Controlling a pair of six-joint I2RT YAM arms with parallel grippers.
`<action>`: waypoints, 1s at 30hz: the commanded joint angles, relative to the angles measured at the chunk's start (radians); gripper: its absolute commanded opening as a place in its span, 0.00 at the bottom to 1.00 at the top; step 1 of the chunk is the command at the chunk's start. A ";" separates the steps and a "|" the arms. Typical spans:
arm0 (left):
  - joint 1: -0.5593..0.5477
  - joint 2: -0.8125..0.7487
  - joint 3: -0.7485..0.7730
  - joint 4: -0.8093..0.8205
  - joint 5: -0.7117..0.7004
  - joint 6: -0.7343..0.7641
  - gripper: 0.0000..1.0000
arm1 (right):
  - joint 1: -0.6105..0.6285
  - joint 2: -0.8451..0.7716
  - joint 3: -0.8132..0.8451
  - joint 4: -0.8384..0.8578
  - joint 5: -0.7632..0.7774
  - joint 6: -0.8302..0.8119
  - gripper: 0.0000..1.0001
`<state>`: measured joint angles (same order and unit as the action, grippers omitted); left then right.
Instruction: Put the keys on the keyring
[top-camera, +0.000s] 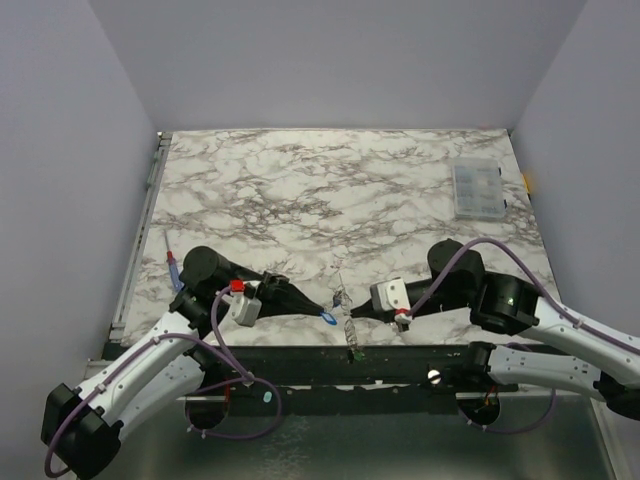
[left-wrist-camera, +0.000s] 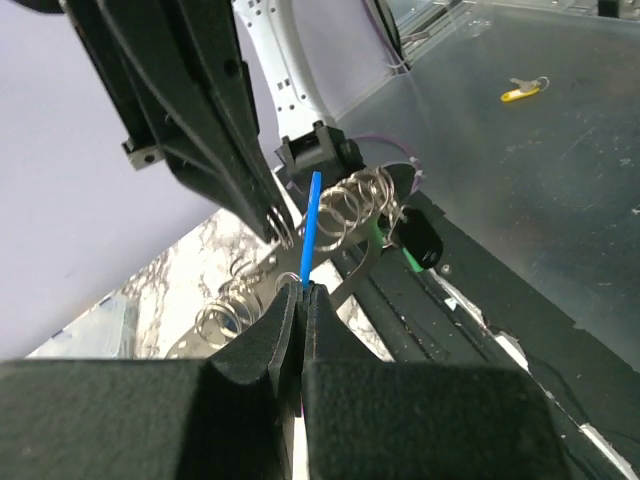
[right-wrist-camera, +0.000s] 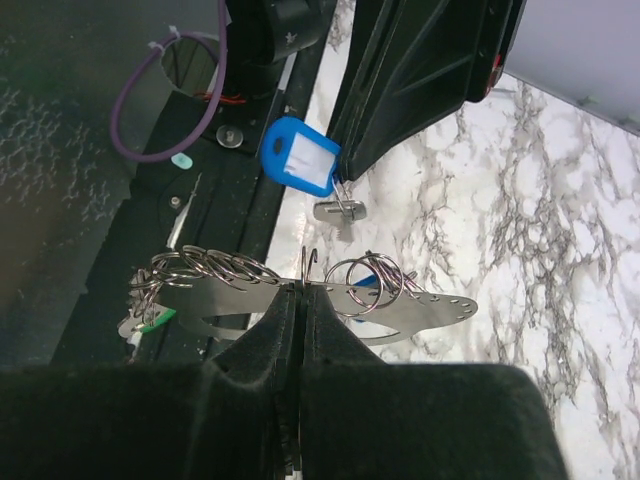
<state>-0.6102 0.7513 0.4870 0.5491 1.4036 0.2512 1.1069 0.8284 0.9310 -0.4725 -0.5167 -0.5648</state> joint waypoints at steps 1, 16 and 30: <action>-0.020 0.002 0.043 0.007 0.090 0.028 0.00 | -0.001 0.038 0.032 0.001 -0.048 -0.021 0.01; -0.068 0.033 0.070 0.005 0.115 0.059 0.00 | -0.002 0.069 0.046 0.017 -0.114 -0.032 0.01; -0.090 0.066 0.071 0.002 0.113 0.069 0.00 | -0.001 0.102 0.066 0.024 -0.143 -0.045 0.01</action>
<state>-0.6888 0.8104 0.5365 0.5438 1.4704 0.2939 1.1057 0.9257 0.9493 -0.4725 -0.6224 -0.5964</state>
